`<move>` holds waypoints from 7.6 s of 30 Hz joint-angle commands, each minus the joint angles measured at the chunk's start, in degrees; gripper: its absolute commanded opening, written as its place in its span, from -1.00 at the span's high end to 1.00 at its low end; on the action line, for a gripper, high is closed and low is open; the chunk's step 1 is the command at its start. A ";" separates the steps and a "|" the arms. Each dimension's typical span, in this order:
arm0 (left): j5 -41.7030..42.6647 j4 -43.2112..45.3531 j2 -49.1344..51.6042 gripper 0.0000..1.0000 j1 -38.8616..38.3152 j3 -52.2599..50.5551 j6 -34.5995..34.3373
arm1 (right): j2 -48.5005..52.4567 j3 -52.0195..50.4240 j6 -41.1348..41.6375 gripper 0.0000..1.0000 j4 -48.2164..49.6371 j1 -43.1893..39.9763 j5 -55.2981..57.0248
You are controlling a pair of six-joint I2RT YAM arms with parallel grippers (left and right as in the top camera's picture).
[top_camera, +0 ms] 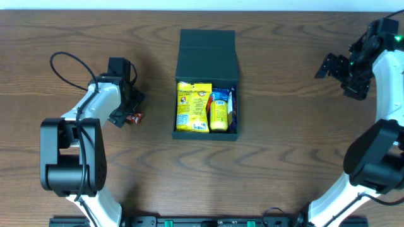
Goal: Pack container
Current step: 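Grasp the green Milo KitKat bar with the left gripper, then carry the KitKat into the box and push it down beside the Dairy Milk, then lift the left gripper out and bring both grippers to the lid edges, then swing the box lid closed over the snacks with both grippers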
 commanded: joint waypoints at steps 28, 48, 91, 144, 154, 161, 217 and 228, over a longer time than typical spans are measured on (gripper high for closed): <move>0.26 1.14 1.60 0.15 0.42 -0.94 -0.50 | -0.22 1.09 -0.76 -0.98 0.00 0.22 0.15; -0.33 -3.50 -4.44 0.87 0.28 5.07 9.57 | -0.22 1.11 -1.22 -0.99 0.79 -0.55 0.20; 6.67 4.00 -2.93 0.88 -39.04 13.00 26.73 | -0.22 1.09 -1.18 -0.99 0.85 -5.14 -0.74; 8.61 -5.38 -5.22 0.88 -1.60 26.08 34.93 | 0.59 1.09 3.30 0.97 7.61 7.34 -16.22; 32.57 3.10 15.61 0.89 -1.68 35.23 29.35 | 15.02 1.44 9.42 0.97 21.92 14.67 -32.72; 34.12 -6.97 25.79 0.89 -3.19 46.07 29.53 | 22.10 2.01 9.07 0.97 19.69 16.41 -34.99; 51.28 1.42 23.58 0.89 -3.76 46.84 35.28 | 19.71 2.29 6.03 0.97 40.63 19.23 -62.71; 52.74 -1.11 13.92 0.89 -3.74 46.84 44.17 | 10.34 2.29 2.49 0.96 36.44 19.32 -60.83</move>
